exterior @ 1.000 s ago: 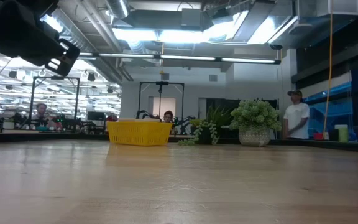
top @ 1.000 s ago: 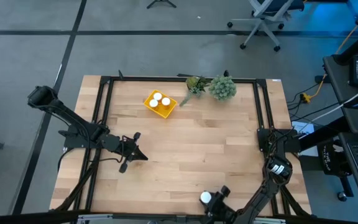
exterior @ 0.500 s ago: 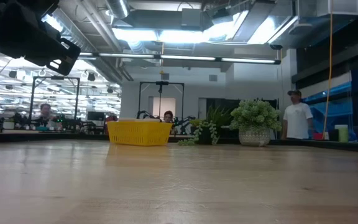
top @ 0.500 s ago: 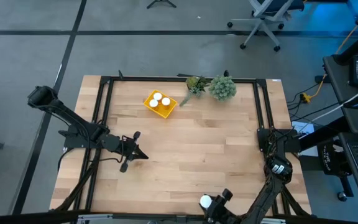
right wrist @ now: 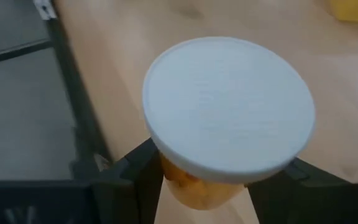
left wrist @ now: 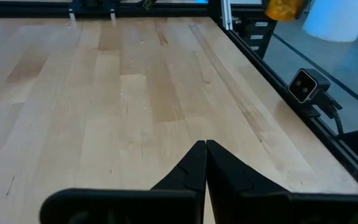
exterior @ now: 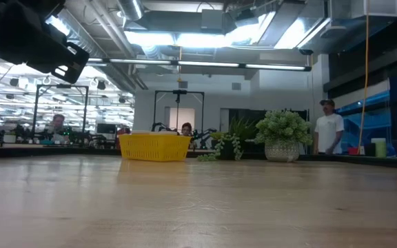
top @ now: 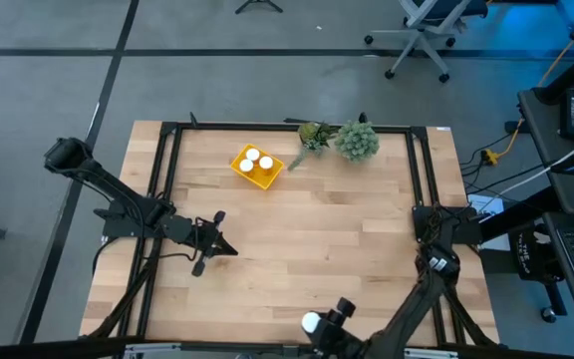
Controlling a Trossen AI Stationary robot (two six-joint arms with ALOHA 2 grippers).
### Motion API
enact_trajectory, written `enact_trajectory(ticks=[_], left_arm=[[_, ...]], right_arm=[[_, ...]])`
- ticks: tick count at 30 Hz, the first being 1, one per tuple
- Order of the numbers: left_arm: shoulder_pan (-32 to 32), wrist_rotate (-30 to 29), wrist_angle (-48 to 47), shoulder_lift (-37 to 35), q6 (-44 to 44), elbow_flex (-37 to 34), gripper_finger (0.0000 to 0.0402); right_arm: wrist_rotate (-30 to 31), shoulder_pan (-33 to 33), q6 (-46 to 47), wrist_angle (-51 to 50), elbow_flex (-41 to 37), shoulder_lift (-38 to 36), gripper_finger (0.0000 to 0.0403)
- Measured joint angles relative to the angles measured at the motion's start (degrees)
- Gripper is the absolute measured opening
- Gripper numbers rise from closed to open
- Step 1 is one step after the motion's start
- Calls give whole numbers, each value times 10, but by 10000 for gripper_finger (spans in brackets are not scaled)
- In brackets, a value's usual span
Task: Pick and place pill bottles into a basket
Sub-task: Put the orange pill bottle into the yellow bin
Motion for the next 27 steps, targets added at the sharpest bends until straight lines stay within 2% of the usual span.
enact_trajectory(ticks=[5, 11, 15, 22, 27], left_arm=[[0, 11, 0, 0, -1, 0, 6], [0, 84, 0, 0, -4, 0, 6], [0, 106, 0, 0, -4, 0, 6], [0, 106, 5, 0, -4, 0, 6], [0, 106, 47, 0, 10, 0, 6]], right_arm=[[4, -14, -86, 124, -14, -1, 190], [-8, -32, -173, 278, -60, -1, 190], [-16, -52, -231, 362, -107, 0, 190], [-23, -82, -297, 393, -122, -2, 190], [-31, -98, -328, 403, -122, -6, 190]])
